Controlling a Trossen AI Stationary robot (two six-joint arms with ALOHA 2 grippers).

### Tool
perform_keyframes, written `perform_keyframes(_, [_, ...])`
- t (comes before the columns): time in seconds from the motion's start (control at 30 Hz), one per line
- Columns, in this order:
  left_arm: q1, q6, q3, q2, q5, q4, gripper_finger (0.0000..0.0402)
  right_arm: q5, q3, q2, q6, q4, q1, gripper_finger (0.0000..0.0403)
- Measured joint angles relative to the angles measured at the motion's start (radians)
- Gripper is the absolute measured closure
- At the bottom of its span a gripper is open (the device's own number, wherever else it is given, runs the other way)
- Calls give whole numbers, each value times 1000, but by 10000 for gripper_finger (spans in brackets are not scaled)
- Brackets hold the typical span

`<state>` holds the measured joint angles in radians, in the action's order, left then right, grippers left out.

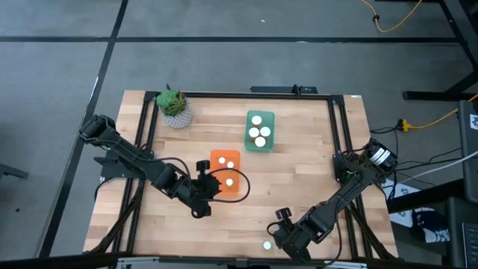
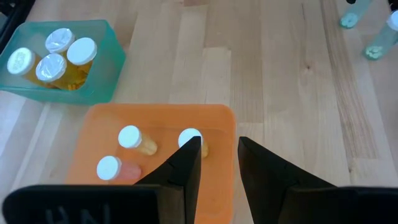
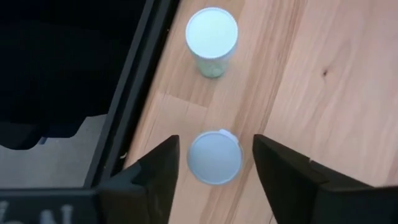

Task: Pick and place medicine bottles into bin by pill shape (circle, oval)
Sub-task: Put the small blue pill bottle into the orange bin

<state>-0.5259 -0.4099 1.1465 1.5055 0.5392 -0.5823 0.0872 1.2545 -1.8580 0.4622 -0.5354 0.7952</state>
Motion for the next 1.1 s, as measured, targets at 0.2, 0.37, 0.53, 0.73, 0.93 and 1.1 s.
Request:
perform_keyframes(0.2, [0,0,0,0,0,0,302,18,0,0,-2,0,0,243])
perform_keyframes(0.37, [0,0,0,0,0,0,302,18,0,0,-1,0,0,265])
perform_keyframes(0.53, [0,0,0,0,0,0,302,18,2,7,-8,-28,-1,273])
perform_keyframes(0.73, [0,0,0,0,0,0,302,69,2,71,-102,-44,-35,273])
perform_keyframes(0.93, [-3,-7,0,0,-1,0,302,239,2,141,-259,-53,-123,273])
perform_keyframes(1.1, [-34,-3,1,0,-2,-11,302,305,2,172,-393,1,-240,273])
